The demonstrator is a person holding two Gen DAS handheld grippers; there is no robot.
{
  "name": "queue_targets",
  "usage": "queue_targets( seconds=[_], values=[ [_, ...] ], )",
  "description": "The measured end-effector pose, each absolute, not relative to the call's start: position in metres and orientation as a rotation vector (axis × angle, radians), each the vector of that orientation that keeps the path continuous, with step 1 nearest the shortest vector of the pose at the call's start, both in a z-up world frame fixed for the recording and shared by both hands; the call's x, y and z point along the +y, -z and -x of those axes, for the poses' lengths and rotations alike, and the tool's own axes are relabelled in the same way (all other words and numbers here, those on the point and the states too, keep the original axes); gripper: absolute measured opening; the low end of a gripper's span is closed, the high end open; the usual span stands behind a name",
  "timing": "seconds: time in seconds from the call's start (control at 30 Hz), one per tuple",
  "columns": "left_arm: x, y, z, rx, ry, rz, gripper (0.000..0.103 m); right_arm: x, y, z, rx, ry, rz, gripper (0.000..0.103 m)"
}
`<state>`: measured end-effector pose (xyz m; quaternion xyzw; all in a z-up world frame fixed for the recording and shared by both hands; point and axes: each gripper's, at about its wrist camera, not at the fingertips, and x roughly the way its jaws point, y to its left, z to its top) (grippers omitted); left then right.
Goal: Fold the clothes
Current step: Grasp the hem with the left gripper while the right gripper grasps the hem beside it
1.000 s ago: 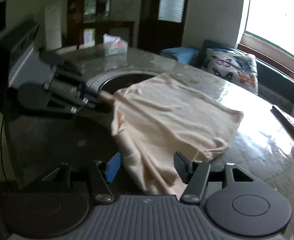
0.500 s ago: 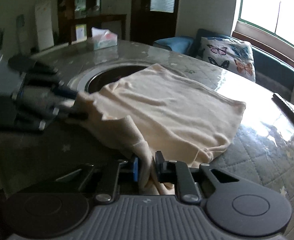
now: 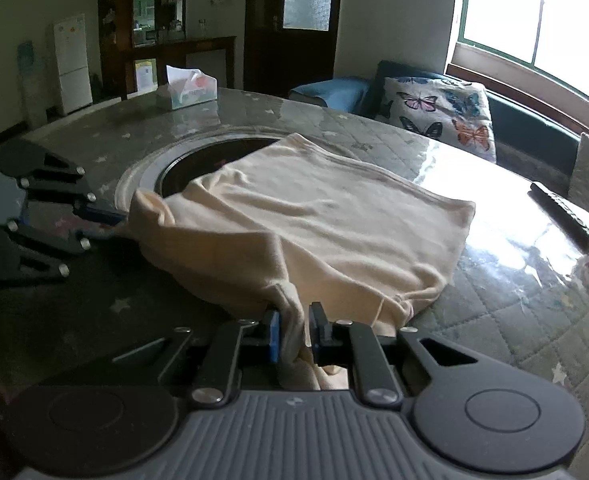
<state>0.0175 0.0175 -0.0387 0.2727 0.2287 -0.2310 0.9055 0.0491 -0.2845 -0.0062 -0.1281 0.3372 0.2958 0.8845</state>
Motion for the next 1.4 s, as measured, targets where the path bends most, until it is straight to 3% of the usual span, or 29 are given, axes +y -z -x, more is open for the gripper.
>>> queue_targets(
  seconds=[0.63, 0.83, 1.17, 1.4],
  values=[
    [0.028, -0.037, 0.083, 0.447, 0.523, -0.428, 0.013, -0.315, -0.055, 0.066, 0.616, -0.681, 0.213, 0.006],
    [0.027, -0.054, 0.079, 0.411, 0.513, -0.414, 0.013, -0.314, -0.077, 0.074, 0.583, -0.685, 0.232, 0.006],
    [0.027, -0.056, -0.015, 0.435, 0.479, -0.366, 0.009, -0.307, -0.082, -0.003, 0.609, -0.638, 0.215, 0.005],
    [0.026, -0.026, -0.090, 0.539, 0.451, -0.335, 0.008, -0.298, -0.056, -0.075, 0.689, -0.597, 0.212, 0.005]
  ],
)
